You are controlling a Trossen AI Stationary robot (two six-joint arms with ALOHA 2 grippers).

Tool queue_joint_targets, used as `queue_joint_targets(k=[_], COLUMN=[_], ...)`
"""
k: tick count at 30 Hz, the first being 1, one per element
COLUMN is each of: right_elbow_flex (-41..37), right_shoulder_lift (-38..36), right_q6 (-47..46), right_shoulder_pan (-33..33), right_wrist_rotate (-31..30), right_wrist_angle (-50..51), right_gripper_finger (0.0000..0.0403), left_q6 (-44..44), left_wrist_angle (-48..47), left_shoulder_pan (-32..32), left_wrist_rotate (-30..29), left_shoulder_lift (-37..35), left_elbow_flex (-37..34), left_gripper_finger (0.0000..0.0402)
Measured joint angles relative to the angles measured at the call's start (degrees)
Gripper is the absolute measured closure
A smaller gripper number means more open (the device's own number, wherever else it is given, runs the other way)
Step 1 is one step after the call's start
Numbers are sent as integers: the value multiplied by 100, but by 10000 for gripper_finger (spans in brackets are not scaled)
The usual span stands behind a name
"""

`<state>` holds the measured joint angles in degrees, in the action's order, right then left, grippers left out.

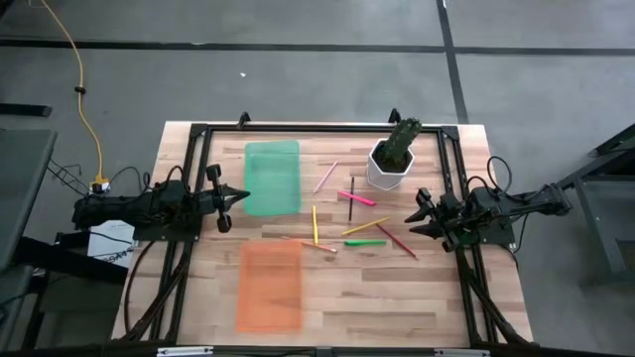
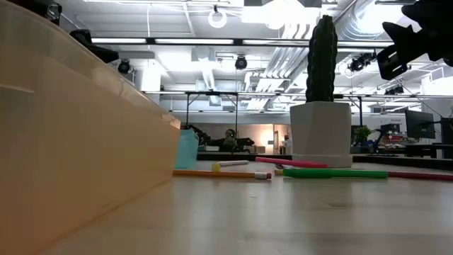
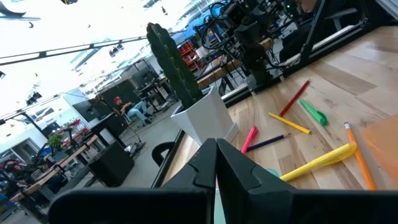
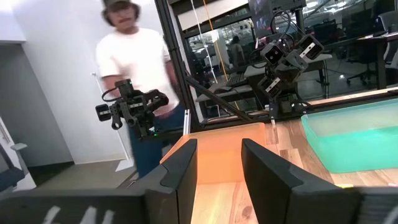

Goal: Sort pens & pencils

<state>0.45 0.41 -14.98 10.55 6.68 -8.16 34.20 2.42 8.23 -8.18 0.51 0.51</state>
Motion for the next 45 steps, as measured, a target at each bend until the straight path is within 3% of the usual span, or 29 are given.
queue_joint_targets(k=[41, 45], right_elbow_flex=[0, 0], right_shoulder_lift=[2, 1], right_q6=[0, 0], right_shoulder_pan=[0, 0], right_wrist_rotate=[0, 0], right_wrist_angle=[0, 1], right_gripper_finger=[285, 285], left_q6=[-7, -489], left_wrist_angle=[1, -1], left_shoulder_pan=[0, 0], left_wrist_rotate=[1, 1], left_shoulder_lift=[-1, -1], left_elbow_flex=[0, 0], left_gripper_finger=[401, 401])
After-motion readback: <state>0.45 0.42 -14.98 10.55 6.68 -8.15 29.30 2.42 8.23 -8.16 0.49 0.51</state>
